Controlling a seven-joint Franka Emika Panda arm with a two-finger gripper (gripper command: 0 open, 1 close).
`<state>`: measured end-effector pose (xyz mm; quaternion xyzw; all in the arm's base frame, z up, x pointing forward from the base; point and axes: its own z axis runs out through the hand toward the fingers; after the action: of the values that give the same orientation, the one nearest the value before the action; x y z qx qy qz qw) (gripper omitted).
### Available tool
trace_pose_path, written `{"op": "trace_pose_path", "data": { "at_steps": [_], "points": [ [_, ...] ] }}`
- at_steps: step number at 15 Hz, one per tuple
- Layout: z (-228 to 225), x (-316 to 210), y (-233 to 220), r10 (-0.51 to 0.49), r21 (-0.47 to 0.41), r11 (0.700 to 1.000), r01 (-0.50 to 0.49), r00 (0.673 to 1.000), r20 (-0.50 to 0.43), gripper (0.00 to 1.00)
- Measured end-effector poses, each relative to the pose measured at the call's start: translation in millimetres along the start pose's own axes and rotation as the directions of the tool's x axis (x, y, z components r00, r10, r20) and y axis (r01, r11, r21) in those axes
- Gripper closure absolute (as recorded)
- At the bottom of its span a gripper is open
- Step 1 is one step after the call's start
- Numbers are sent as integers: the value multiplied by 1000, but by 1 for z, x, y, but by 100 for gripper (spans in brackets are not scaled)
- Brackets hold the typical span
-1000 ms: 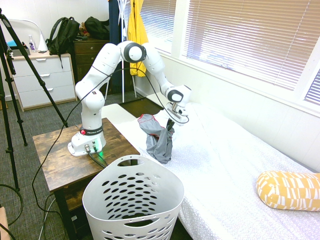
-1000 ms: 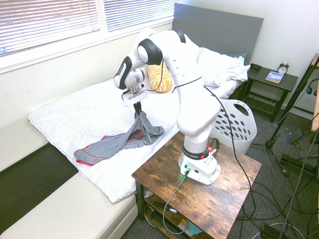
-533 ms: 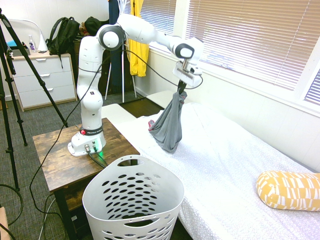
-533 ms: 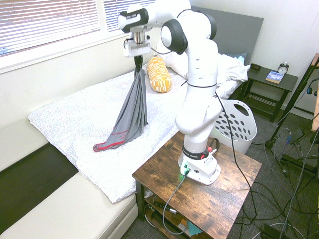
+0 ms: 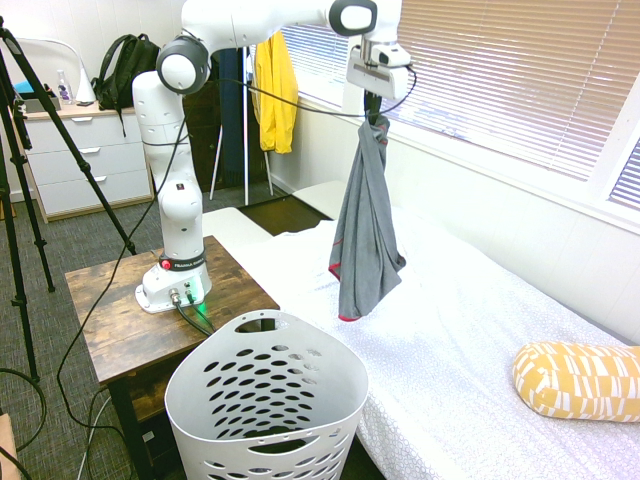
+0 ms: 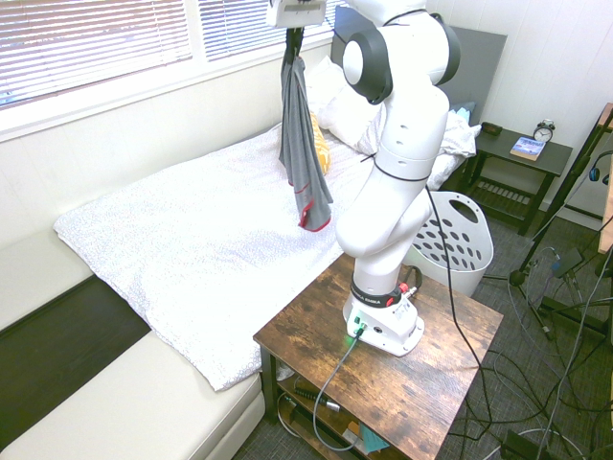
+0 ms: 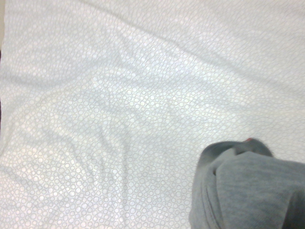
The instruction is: Put my clothes in the laundry bag
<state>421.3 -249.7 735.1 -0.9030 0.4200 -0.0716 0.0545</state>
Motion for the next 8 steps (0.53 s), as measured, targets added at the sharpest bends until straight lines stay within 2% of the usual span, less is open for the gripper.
{"op": "trace_pose_path", "data": {
  "at_steps": [5, 8],
  "points": [
    [-129, -32, 103, 132, 31, 991, -129, 981, -145, 100],
    [-167, -50, 148, 199, 28, 980, -197, 963, -184, 100]
  ]
}}
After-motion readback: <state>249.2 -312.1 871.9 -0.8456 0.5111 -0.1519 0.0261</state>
